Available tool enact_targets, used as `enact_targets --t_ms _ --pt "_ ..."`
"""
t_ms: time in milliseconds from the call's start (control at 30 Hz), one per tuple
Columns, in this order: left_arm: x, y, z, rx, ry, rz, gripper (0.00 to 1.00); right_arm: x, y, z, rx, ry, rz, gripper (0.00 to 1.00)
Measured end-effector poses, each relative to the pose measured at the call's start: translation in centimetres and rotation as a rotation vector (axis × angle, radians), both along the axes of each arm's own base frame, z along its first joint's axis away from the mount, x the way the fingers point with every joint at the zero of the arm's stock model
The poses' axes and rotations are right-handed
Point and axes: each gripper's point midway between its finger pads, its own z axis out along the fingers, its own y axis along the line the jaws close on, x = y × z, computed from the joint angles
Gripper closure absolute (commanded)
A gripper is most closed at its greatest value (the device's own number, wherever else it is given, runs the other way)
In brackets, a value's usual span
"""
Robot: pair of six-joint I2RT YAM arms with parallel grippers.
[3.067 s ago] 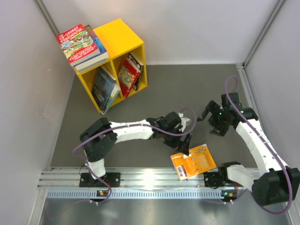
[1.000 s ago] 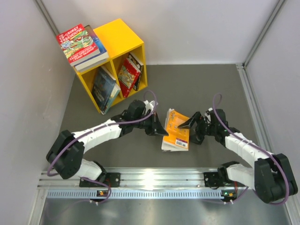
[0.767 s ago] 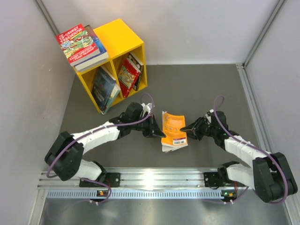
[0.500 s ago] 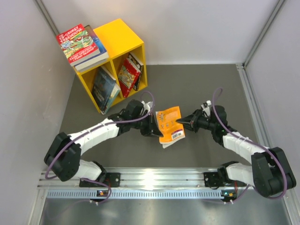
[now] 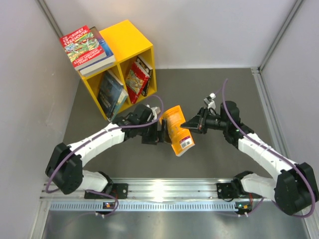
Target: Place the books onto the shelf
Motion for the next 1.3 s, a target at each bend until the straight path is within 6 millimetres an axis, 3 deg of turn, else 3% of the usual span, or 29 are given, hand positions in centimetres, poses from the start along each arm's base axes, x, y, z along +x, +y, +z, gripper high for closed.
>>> enact_targets --t_ms 133,267,467,567,667,833,1100,1300 --pt "0.0 2.0 -0.9 0.052 -0.027 0.063 0.02 -1.4 -0.3 0.3 -0.012 0.005 0.022 1.0" --pt "0.1 4.2 0.6 -0.003 -0.093 0.182 0.02 -1.7 -0.1 2.1 0.036 0.024 0.027 1.0" --pt "2.0 6.6 8.1 -0.353 -0.284 0.425 0.02 -1.3 0.6 8.0 0.205 0.013 0.032 1.0" --pt "2.3 6.7 11.6 -0.501 -0.337 0.462 0.02 -1.2 0.7 10.9 0.273 -0.016 0.038 1.0" --pt "2.2 6.4 13.9 -0.585 -0.359 0.462 0.02 -1.3 0.7 12.5 0.294 -0.034 0.045 1.0" --pt "1.7 6.6 15.8 -0.646 -0.369 0.474 0.01 -1.2 0.7 13.3 0.291 -0.051 0.046 1.0" --pt "0.8 8.7 20.6 -0.75 -0.488 0.542 0.01 0.1 0.8 12.2 0.282 0.004 0.015 1.0" --pt "1.2 8.1 22.0 -0.745 -0.498 0.512 0.01 0.9 1.0 12.1 0.247 0.016 0.006 1.0"
